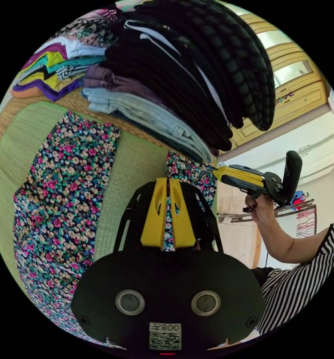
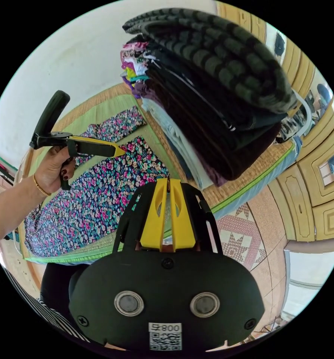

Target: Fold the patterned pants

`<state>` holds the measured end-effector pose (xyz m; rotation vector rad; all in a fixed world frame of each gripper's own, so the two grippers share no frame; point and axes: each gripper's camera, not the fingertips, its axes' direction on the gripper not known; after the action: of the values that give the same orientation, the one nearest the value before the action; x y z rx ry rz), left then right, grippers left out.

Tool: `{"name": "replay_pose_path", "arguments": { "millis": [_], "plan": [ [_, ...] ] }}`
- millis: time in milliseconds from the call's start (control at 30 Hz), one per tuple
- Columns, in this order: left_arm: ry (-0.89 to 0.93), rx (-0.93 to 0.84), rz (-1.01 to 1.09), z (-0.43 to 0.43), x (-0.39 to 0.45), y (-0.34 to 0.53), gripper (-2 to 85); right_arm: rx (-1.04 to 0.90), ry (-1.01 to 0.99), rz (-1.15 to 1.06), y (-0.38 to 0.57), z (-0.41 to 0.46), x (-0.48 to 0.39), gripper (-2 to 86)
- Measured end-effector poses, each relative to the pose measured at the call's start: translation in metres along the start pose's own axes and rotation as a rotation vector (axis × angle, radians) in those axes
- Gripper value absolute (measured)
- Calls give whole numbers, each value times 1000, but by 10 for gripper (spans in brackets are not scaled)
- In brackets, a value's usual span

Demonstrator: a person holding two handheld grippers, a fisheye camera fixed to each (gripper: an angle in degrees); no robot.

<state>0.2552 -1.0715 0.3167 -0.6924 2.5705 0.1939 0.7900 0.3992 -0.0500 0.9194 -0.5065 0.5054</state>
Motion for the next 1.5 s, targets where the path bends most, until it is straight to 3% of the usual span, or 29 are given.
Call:
{"name": "replay_pose_path", "arguments": {
  "millis": [133, 300, 433, 600, 667, 800, 1000, 1167, 1500],
  "plan": [
    [-13, -7, -3, 3, -1, -2, 25, 5, -8, 37, -7, 1, 16, 17],
    [-65, -77, -65, 14, -14, 26, 46, -138, -13, 102, -7, 40, 34, 39],
    [-23, 47, -69, -21, -25, 87, 47, -81, 16, 108, 1, 26, 33, 43],
    [-134, 156, -218, -71, -59, 179, 42, -16, 45, 85, 6, 16, 16, 32],
    [-203, 159, -343, -83, -83, 222, 29, 9, -13, 45, -1, 17, -1, 27],
    [-147, 173, -453, -83, -105, 276, 10, 23, -101, -49, -29, 36, -36, 22],
    [-160, 165, -429, -92, -102, 329, 3, 9, -112, -194, -102, 83, -91, 12],
    [-143, 164, -414, -104, -105, 381, 2, -151, -7, -218, -133, 142, -107, 1],
    [-171, 330, -459, -163, -95, 508, 2, -11, -92, -162, -83, 109, -96, 0]
  ]
}}
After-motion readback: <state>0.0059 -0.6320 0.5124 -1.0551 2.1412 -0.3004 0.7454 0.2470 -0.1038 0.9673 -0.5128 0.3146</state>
